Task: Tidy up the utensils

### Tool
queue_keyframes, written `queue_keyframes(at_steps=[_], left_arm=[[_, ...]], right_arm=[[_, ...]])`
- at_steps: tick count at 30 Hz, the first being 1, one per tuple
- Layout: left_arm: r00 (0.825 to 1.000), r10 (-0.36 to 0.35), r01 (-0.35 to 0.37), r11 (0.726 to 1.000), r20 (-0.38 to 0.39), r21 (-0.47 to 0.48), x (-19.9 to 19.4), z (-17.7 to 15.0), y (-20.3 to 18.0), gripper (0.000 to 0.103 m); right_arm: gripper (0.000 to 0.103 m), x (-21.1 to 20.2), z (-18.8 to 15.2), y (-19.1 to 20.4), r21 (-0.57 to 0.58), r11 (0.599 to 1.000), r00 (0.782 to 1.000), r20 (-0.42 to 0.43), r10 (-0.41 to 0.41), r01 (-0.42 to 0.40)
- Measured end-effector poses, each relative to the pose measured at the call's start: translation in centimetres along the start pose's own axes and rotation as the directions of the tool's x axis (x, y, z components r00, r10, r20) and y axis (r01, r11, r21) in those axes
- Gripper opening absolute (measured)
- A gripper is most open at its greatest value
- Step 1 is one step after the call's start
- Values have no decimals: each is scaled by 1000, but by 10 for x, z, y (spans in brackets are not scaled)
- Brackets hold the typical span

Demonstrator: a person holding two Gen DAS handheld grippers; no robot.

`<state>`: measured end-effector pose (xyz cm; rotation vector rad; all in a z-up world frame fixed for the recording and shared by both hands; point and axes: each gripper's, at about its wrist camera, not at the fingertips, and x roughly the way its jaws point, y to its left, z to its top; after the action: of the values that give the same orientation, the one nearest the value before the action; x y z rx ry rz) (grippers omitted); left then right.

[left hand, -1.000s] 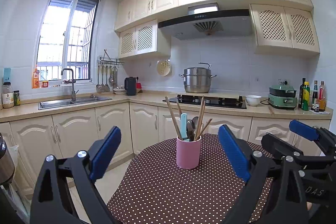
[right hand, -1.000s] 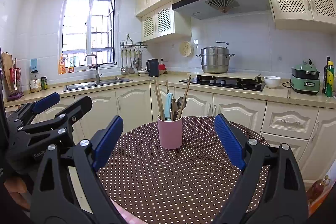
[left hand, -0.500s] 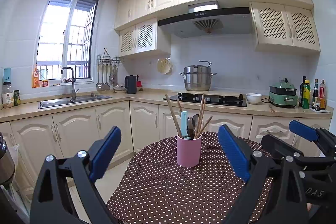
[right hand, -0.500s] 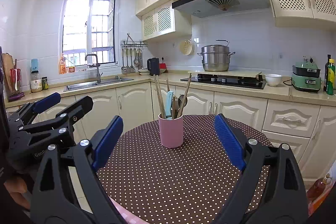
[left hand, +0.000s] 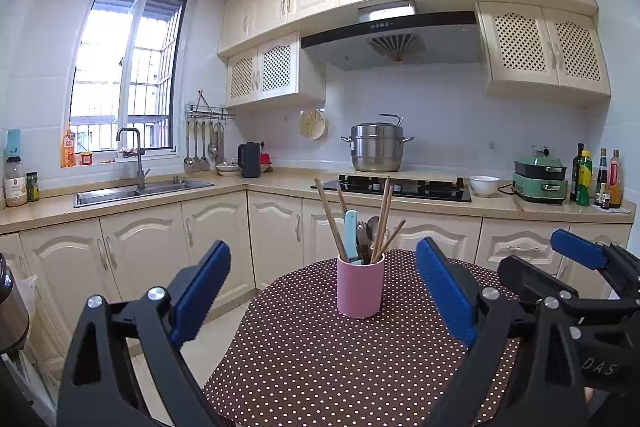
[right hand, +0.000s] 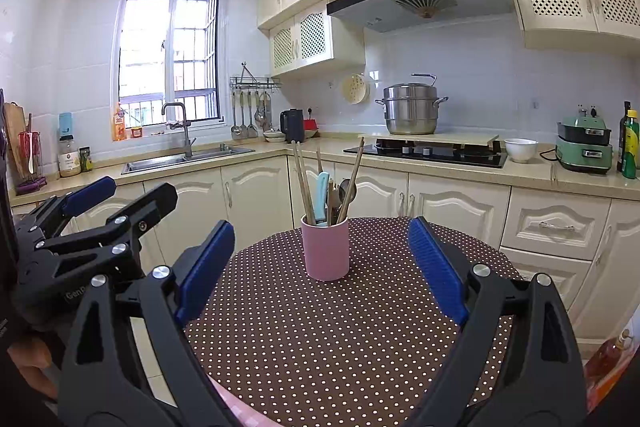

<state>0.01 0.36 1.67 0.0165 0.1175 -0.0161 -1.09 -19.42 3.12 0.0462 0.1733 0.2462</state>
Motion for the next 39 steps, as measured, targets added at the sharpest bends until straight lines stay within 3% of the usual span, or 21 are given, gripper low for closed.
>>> queue_keyframes(at_steps=[39], left_arm=[[1000, 6, -6, 1000, -13, 9, 4, -1, -1, 92]], right_arm=[[87, 2, -6, 2, 8, 1000, 1000, -12, 0, 0]])
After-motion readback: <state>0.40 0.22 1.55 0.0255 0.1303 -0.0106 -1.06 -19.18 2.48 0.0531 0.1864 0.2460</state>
